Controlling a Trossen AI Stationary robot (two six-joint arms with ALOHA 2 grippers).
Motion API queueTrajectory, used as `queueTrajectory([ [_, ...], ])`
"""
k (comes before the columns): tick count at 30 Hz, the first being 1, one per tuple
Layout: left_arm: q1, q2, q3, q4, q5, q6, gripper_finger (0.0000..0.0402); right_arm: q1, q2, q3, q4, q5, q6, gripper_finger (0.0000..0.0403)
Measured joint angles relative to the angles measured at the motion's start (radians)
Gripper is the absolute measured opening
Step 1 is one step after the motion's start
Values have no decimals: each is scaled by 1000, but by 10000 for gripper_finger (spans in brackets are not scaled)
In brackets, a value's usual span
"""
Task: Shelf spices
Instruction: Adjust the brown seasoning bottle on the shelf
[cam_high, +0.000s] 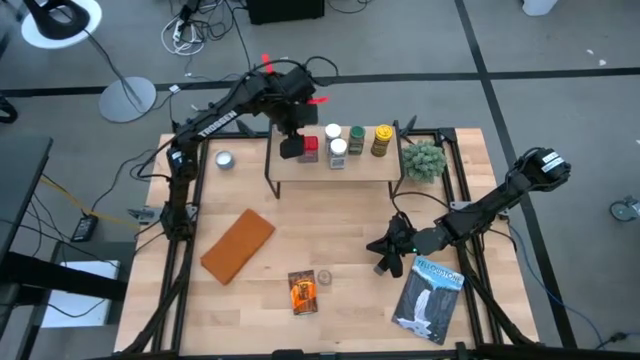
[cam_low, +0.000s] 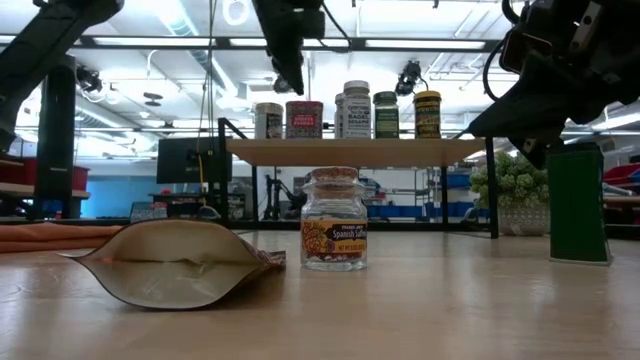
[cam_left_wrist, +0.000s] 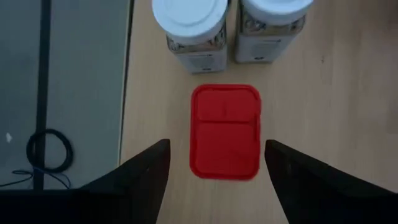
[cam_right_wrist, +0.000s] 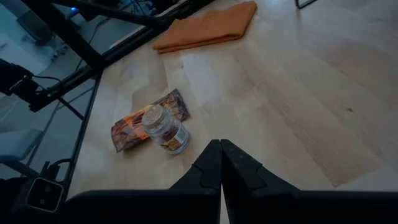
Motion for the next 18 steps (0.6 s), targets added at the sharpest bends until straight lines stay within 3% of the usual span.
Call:
queueTrajectory([
  [8, 27, -83, 3, 25, -71, 15, 266, 0, 0, 0, 8, -9, 1, 3],
  [18, 234, -85, -6, 134, -67, 56, 266, -1, 0, 0, 12, -9, -1, 3],
])
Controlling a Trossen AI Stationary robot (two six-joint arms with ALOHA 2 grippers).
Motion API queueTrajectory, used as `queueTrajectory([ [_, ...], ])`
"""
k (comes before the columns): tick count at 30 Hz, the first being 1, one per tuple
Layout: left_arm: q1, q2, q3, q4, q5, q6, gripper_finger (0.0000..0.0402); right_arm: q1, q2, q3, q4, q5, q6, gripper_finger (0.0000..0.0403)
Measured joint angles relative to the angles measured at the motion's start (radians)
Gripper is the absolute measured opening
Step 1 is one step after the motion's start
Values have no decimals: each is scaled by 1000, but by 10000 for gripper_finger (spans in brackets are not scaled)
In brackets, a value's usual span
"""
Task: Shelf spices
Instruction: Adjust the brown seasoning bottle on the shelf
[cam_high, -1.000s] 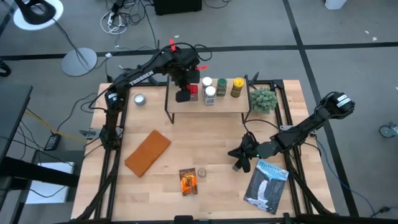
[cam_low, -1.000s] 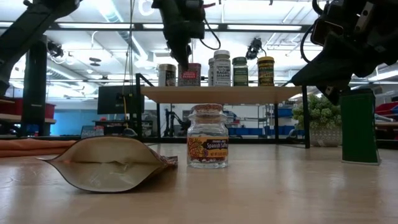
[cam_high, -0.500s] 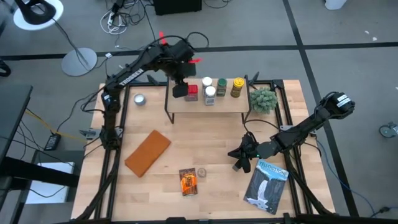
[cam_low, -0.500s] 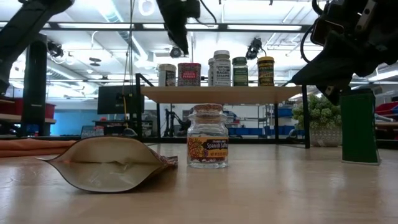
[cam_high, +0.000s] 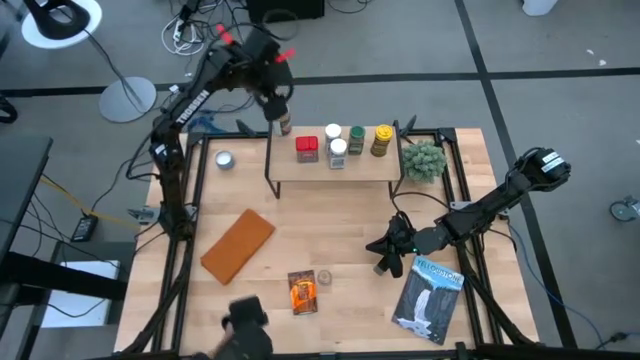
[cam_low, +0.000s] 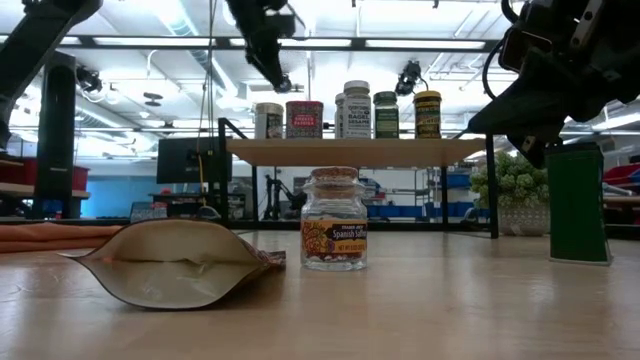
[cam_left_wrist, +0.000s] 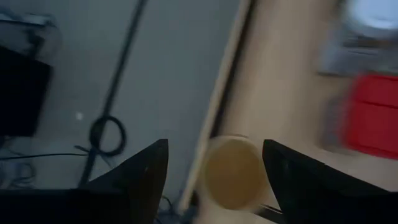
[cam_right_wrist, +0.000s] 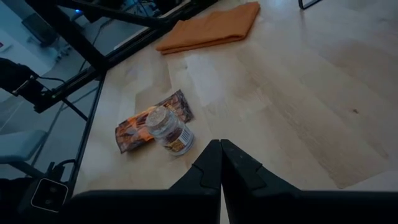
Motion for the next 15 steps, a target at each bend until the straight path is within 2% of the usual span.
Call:
queueTrajectory([
  [3, 58, 0, 0, 105, 25, 4, 266, 0, 0, 0, 0, 0, 0, 2],
  [8, 125, 31, 0, 195, 150, 11, 266, -6, 0, 0, 0, 0, 0, 4],
  [15, 167, 122, 0, 182, 94, 12, 266, -6, 0, 0, 2, 0, 1, 3],
])
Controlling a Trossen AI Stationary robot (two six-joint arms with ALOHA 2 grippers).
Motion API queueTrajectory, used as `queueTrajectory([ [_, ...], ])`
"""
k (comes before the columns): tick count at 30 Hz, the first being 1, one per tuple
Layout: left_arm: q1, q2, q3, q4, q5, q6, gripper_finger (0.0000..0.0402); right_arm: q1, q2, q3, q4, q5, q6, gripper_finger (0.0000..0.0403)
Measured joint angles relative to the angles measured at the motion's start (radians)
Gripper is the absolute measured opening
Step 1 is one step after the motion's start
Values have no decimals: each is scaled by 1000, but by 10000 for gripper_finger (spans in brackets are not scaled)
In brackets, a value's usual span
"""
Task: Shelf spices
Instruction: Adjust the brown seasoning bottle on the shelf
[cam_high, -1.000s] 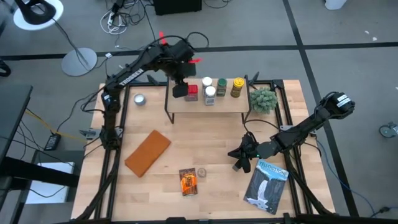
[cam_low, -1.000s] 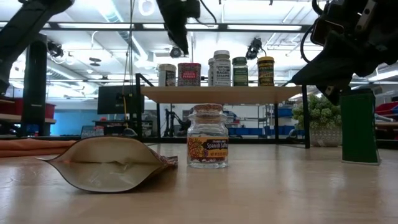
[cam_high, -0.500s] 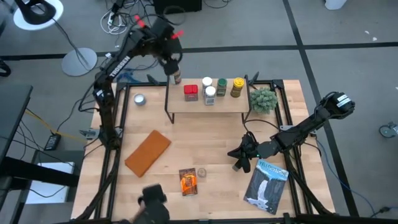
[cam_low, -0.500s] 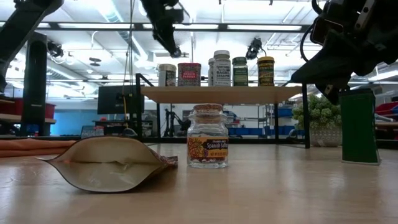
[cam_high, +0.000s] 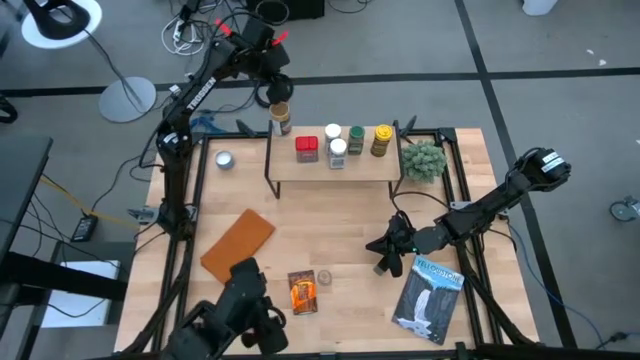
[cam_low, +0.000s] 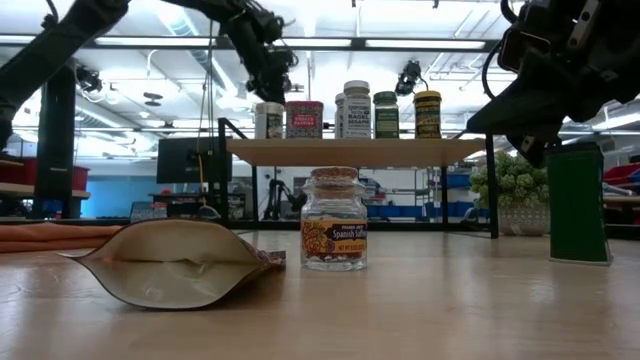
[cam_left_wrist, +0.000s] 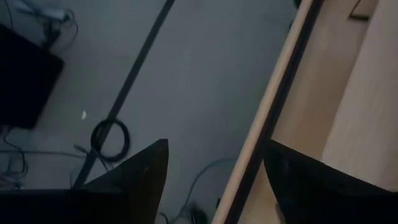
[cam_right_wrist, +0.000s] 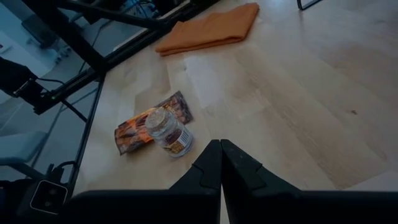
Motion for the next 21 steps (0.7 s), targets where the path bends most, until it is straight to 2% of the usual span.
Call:
queueTrajectory([
  [6, 14, 18, 0, -40, 3, 46, 266, 0, 0, 0, 2, 0, 0, 3],
  [14, 15, 18, 0, -188, 15, 68, 266, 0, 0, 0, 2, 0, 0, 4],
  [21, 6, 18, 0, -259, 112, 68, 266, 0, 0, 0, 2, 0, 0, 4],
])
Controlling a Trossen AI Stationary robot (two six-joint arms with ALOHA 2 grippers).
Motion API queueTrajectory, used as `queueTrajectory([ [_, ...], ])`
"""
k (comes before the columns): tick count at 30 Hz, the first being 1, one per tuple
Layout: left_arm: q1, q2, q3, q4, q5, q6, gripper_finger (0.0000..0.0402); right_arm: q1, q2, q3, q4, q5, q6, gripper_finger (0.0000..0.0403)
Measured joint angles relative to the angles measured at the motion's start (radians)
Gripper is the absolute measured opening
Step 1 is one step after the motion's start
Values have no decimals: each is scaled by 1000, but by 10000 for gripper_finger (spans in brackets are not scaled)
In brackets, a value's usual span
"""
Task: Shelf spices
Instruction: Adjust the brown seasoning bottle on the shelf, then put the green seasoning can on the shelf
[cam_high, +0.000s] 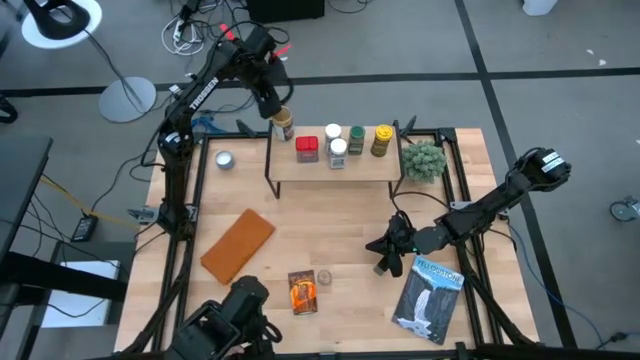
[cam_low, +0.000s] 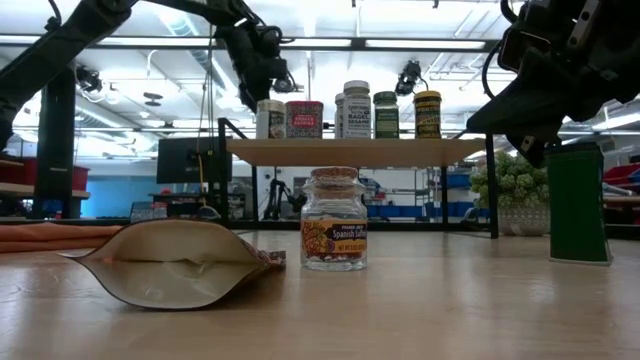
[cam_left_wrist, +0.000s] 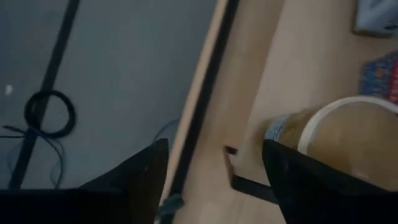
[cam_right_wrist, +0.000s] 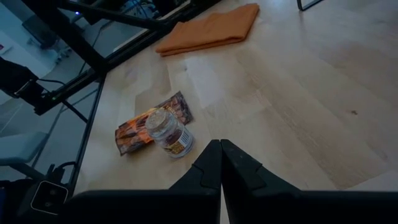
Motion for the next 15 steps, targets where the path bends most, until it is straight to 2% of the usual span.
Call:
queueTrajectory([
  [7, -12, 0, 0, -61, -10, 7, 266, 0, 0, 0, 0, 0, 0, 2],
  [12, -12, 0, 0, -53, -144, -28, 266, 0, 0, 0, 1, 0, 0, 4],
  [15, -10, -11, 0, -49, -183, -76, 266, 0, 0, 0, 1, 0, 0, 3],
])
